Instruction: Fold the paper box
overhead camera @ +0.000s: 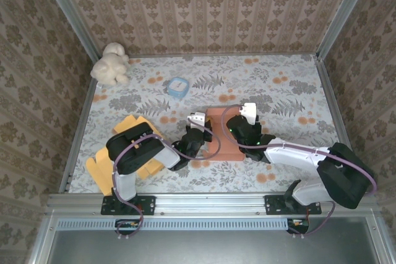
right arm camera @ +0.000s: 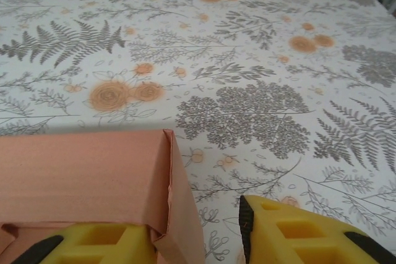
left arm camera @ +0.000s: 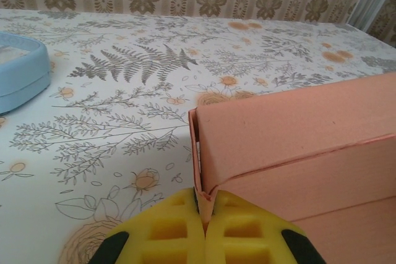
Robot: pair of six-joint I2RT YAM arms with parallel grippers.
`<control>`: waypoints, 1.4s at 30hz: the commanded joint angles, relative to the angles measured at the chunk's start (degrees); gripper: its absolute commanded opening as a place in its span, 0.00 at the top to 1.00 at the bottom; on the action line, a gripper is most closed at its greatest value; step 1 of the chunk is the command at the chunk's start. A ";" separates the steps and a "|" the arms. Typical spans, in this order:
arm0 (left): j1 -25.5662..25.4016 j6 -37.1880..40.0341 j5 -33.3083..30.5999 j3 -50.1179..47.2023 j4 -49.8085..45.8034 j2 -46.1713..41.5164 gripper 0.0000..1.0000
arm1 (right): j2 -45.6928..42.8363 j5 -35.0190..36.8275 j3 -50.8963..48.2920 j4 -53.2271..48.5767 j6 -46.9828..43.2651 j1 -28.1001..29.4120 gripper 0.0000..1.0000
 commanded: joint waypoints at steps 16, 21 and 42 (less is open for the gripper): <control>2.82 -1.44 1.01 0.45 -5.25 -0.69 1.00 | -10.44 -18.05 -2.32 -1.83 -1.67 1.66 0.53; 5.30 -0.87 4.38 0.38 -7.83 -3.09 1.00 | -19.21 -20.89 -0.56 -13.13 -1.19 1.66 0.50; 8.21 22.70 25.27 18.89 -54.44 -17.72 1.00 | -50.35 -7.30 -7.69 -20.58 -5.88 -2.95 0.40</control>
